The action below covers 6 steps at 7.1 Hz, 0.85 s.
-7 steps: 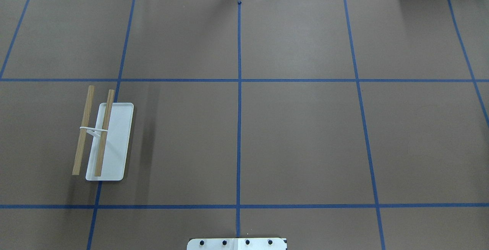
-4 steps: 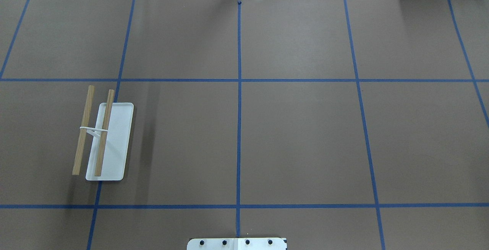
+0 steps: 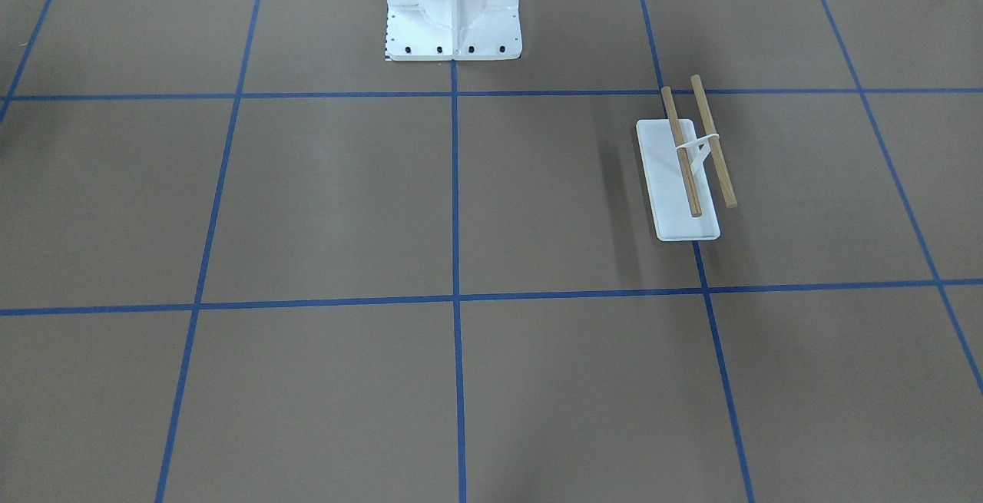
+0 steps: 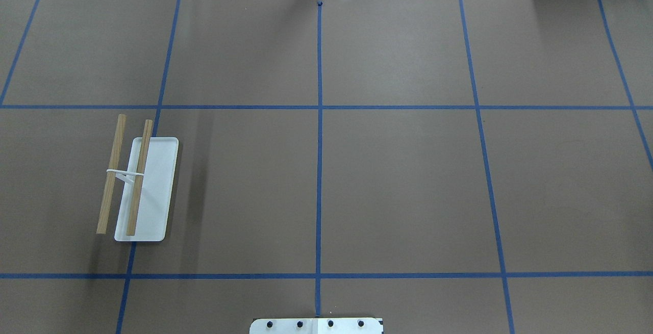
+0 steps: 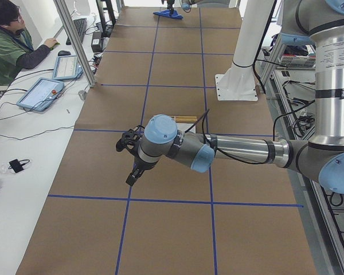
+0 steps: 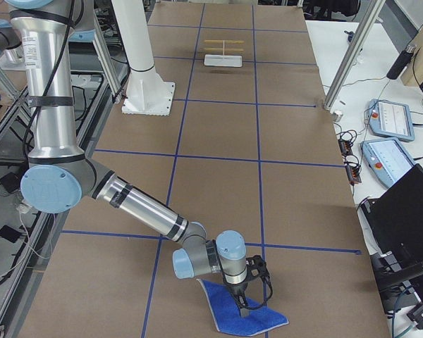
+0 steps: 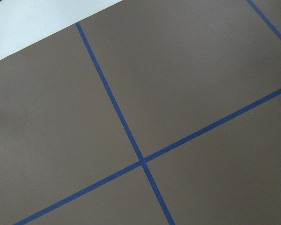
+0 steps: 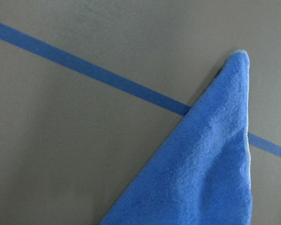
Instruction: Hang towel on rack
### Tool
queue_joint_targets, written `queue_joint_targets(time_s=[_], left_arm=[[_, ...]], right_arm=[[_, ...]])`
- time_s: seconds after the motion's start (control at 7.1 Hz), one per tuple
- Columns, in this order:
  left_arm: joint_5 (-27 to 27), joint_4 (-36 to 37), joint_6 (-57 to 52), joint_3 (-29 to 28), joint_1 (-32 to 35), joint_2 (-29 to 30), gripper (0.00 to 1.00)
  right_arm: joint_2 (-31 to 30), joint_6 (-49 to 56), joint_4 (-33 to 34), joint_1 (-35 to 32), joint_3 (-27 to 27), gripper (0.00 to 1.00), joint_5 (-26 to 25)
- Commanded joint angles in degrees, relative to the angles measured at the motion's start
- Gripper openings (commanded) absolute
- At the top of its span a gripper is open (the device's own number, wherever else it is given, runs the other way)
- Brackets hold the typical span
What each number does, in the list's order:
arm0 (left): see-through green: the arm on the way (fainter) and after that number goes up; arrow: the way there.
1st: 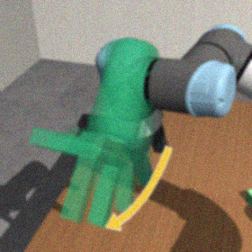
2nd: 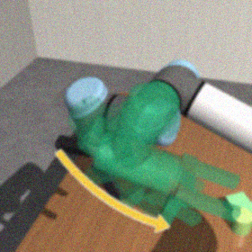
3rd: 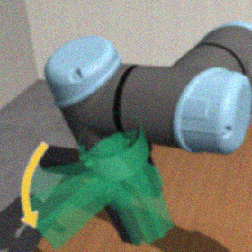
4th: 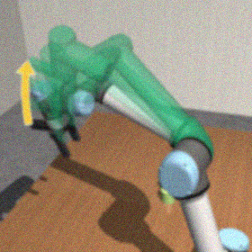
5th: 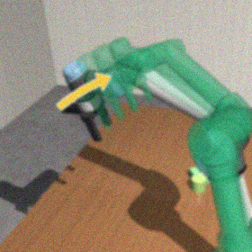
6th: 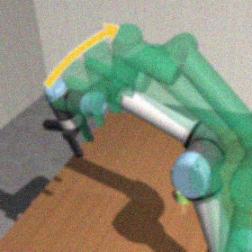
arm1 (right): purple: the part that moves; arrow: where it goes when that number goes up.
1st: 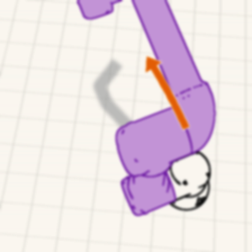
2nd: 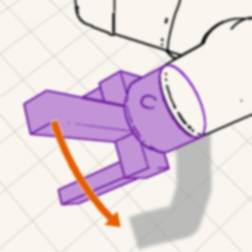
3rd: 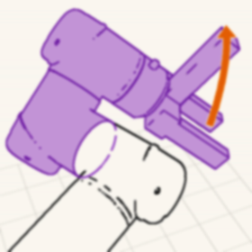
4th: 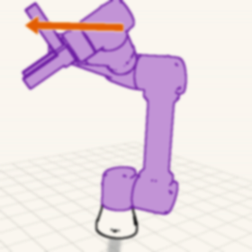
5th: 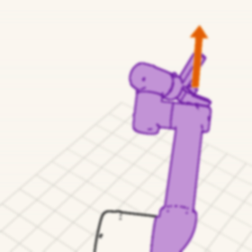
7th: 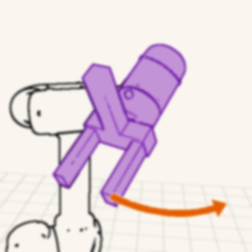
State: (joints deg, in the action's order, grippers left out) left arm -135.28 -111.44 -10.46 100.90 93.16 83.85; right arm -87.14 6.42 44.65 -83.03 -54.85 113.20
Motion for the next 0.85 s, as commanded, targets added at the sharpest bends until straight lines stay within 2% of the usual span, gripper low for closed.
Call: queue_joint_targets(time_s=[0.0, 0.28, 0.42, 0.56, 0.7], left_arm=[[0.01, -0.01, 0.00, 0.00, 0.00, 0.00, 0.99], [0.10, 0.08, 0.00, -0.09, -0.09, 0.08, 0.99], [0.10, -0.01, 0.00, -0.09, -0.09, 0.08, 0.99], [0.10, -0.01, 0.00, 0.00, -0.09, 0.08, 0.99], [0.02, -0.01, 0.00, 0.00, -0.09, 0.08, 0.99]], right_arm=[[2.32, 0.17, 0.00, 0.84, 2.28, 0.91, -0.52], [2.41, -0.01, -0.09, 1.20, 2.47, 0.90, -0.61], [2.41, -0.18, -0.43, 1.20, 2.64, 0.78, -0.61], [2.32, -0.36, -0.44, 1.20, 2.82, 0.42, -0.61], [2.32, -0.27, -0.44, 1.20, 3.25, 0.39, -0.70]])
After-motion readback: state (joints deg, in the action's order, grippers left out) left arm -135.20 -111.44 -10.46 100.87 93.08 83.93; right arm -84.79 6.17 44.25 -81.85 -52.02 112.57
